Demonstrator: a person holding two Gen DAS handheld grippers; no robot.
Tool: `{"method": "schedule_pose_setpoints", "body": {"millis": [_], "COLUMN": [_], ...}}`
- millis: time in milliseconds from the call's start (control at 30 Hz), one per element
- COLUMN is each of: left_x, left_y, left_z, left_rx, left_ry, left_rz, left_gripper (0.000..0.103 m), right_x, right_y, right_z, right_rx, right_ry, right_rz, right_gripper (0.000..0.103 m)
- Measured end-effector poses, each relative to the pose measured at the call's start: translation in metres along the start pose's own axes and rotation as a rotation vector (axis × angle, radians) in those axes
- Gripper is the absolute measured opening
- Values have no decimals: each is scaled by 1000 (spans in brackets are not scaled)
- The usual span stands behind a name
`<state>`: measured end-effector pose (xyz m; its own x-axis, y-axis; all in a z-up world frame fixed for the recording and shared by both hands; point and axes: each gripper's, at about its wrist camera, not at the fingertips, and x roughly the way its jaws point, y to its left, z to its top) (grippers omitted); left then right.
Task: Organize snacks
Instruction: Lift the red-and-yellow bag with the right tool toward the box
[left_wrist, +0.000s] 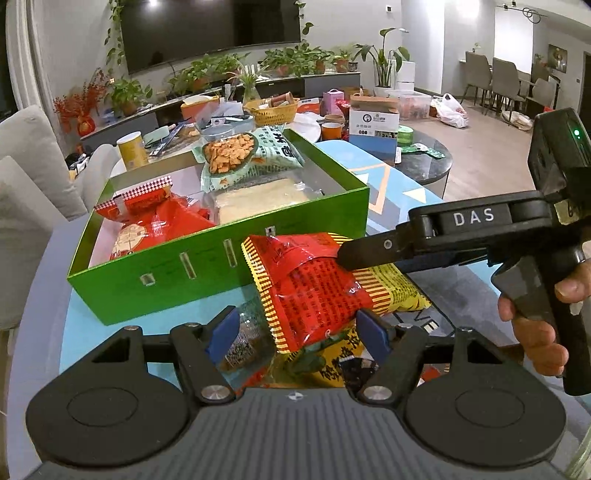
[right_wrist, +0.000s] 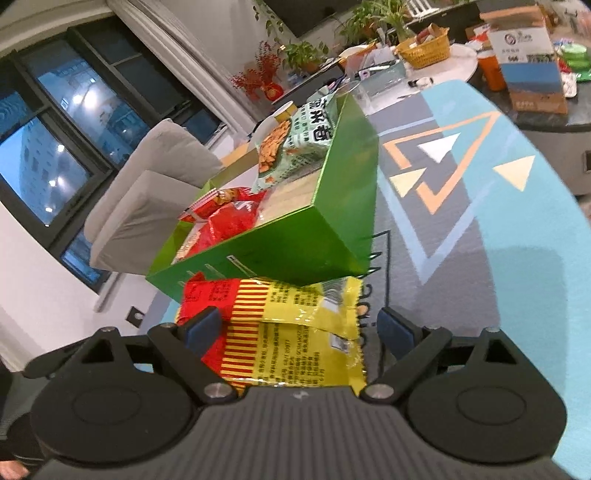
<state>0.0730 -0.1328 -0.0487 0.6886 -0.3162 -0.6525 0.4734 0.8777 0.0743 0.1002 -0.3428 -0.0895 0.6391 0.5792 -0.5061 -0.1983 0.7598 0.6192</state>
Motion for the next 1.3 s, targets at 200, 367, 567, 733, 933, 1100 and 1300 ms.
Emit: {"method": "schedule_pose_setpoints", "body": {"millis": [200, 367, 567, 733, 933, 1100, 1300], "left_x": [7, 9, 2, -16, -28, -26, -17], "left_y": [11, 5, 3, 6, 12, 22, 33], "left_z": [1, 3, -2, 0, 1, -8, -14], "left_rx": [-6, 42, 70, 59, 63, 56, 32], "left_ry": [11, -8, -26, -64, -82, -58, -24], "left_rz": [-46, -60, -65, -84, -71, -27, 10], "left_gripper": [47, 44, 44, 40, 41, 46, 46], "right_x": [4, 7, 4, -6, -9, -3, 8], "right_y": [5, 9, 12, 18, 30, 31, 18], "right_z": [0, 2, -4, -4, -3, -6, -6], "right_rx": [-2, -12, -7, 19, 9, 16, 110], "right_ry": [16, 25, 31, 10, 11, 16, 53], "right_rz": [21, 12, 16, 45, 43, -20, 26], "right_gripper": [46, 46, 45, 44, 44, 52, 52]}}
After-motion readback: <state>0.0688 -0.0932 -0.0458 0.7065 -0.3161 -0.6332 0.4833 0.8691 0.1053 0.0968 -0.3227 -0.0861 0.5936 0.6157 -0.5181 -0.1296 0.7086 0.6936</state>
